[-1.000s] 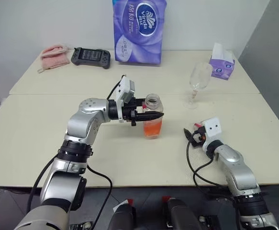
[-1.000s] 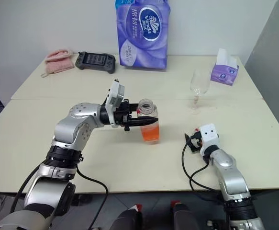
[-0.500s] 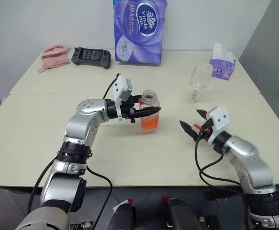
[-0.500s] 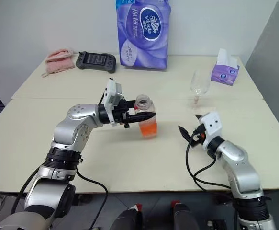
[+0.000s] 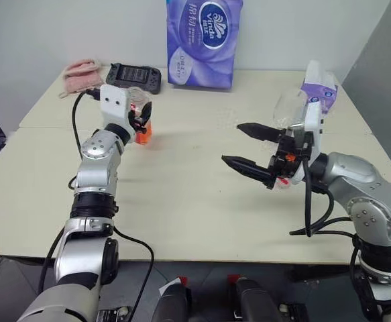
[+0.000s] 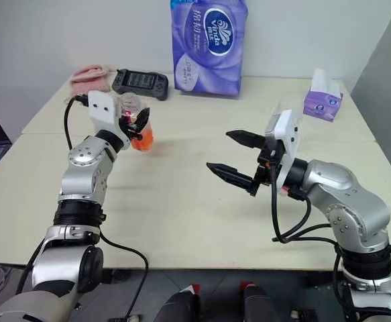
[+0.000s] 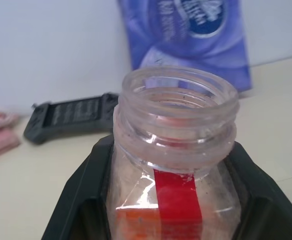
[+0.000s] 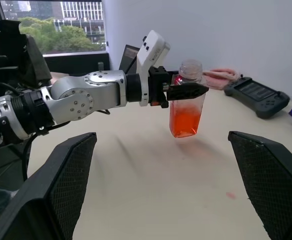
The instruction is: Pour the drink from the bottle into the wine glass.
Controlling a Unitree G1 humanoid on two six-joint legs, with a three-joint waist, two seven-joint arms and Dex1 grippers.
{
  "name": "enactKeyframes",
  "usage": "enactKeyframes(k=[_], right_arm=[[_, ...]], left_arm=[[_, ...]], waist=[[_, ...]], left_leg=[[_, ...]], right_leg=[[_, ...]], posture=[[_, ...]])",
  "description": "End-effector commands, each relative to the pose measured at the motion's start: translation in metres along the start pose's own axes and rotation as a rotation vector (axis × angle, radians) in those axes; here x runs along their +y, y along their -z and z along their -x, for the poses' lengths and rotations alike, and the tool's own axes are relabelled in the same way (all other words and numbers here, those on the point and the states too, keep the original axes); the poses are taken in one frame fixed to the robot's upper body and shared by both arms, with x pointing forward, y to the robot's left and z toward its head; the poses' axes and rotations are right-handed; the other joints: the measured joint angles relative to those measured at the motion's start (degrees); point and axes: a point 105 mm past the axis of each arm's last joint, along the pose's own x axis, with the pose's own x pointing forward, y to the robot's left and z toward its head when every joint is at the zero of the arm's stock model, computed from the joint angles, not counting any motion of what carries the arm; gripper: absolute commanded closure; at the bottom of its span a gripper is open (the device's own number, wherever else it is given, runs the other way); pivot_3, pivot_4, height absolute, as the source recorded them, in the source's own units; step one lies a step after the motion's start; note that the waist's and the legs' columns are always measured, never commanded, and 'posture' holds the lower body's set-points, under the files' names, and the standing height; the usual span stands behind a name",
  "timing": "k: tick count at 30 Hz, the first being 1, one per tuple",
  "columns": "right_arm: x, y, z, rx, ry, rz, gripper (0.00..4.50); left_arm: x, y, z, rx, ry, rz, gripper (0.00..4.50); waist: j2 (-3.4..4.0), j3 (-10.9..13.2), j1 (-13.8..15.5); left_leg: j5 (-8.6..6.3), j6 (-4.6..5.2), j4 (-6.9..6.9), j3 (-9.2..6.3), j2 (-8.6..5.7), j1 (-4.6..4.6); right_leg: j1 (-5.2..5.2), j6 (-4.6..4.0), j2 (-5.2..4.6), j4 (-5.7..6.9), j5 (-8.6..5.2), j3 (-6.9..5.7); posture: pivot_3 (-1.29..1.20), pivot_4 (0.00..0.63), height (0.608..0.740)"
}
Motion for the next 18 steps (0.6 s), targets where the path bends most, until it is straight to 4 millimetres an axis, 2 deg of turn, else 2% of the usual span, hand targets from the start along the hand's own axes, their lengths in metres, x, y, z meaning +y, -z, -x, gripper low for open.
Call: enactKeyframes(k=[1, 9, 18], right_arm=[[-0.001, -0.010, -0.001, -0.032, -0.003, 0.039, 0.02], [-0.004, -0.009, -0.003, -0.033, -0.001, 0.046, 0.02], [0.000, -0.009, -0.004, -0.035, 0.006, 0.047, 0.02]], left_arm=[[0.016, -0.009, -0.001, -0.054, -0.076, 0.044, 2.32], [0.019, 0.000, -0.003, -0.056, -0.047, 0.133, 2.32], [0.031, 0.016, -0.002, 0.020, -0.066, 0.138, 2.32]], waist=[[0.00, 0.00, 0.00], [0.00, 0.00, -0.06], [-0.01, -0.01, -0.11]], left_leg=[[0.00, 0.00, 0.01, 0.01, 0.00, 0.00], [0.05, 0.05, 0.00, 0.04, 0.06, 0.08], [0.07, 0.08, 0.02, 0.10, 0.04, 0.10]], right_leg=[[0.00, 0.02, 0.00, -0.01, 0.01, -0.01], [0.01, -0.05, 0.06, 0.05, 0.12, -0.14], [0.02, -0.01, 0.06, 0.04, 0.16, -0.13]], posture=[[0.00, 0.150, 0.740], [0.00, 0.150, 0.740], [0.00, 0.150, 0.740]])
